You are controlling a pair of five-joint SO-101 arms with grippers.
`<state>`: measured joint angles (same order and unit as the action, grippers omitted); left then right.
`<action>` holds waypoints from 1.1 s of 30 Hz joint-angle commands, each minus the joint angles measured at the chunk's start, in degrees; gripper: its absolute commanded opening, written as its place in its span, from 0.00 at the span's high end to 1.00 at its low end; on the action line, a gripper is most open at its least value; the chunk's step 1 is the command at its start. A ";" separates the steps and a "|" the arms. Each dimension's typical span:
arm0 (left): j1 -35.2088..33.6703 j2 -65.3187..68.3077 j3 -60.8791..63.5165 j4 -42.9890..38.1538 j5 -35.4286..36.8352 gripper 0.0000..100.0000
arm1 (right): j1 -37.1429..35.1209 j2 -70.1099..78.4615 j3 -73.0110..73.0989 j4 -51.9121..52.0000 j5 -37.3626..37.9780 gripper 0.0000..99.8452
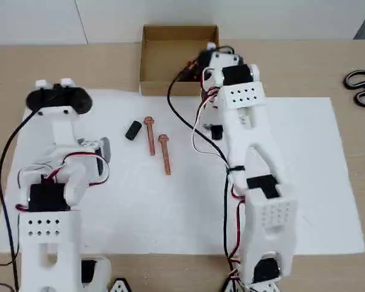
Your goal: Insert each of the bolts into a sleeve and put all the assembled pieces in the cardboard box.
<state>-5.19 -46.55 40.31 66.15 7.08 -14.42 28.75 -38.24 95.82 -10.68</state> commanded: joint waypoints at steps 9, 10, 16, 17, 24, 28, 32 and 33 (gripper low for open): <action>7.91 42.81 -35.74 6.33 8.53 0.85 | 3.74 -6.73 -0.35 0.57 -0.18 1.00; 9.14 45.63 -38.55 7.03 10.37 0.85 | 3.65 -6.73 -0.35 0.57 -0.18 1.00; 16.18 56.35 -48.31 9.23 21.80 0.85 | 3.65 -6.46 -0.35 0.57 -0.26 1.00; 16.62 57.41 -48.22 10.02 22.33 0.85 | 3.74 -6.46 -0.35 0.57 -0.26 1.00; 19.43 63.74 -48.31 15.65 29.45 0.85 | 3.74 -6.64 -0.35 0.57 -0.26 1.00; 20.40 67.52 -48.57 15.47 31.30 0.85 | 3.56 -6.55 -0.35 0.57 -0.26 1.00; 21.10 69.89 -48.57 13.45 32.18 0.85 | 3.47 -6.46 -0.35 0.57 -0.26 1.00; 21.19 70.33 -48.57 12.75 32.53 0.85 | 3.47 -6.46 -0.35 0.57 -0.26 1.00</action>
<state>15.47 23.78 -5.49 80.66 38.90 -11.16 26.11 -38.24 96.09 -10.68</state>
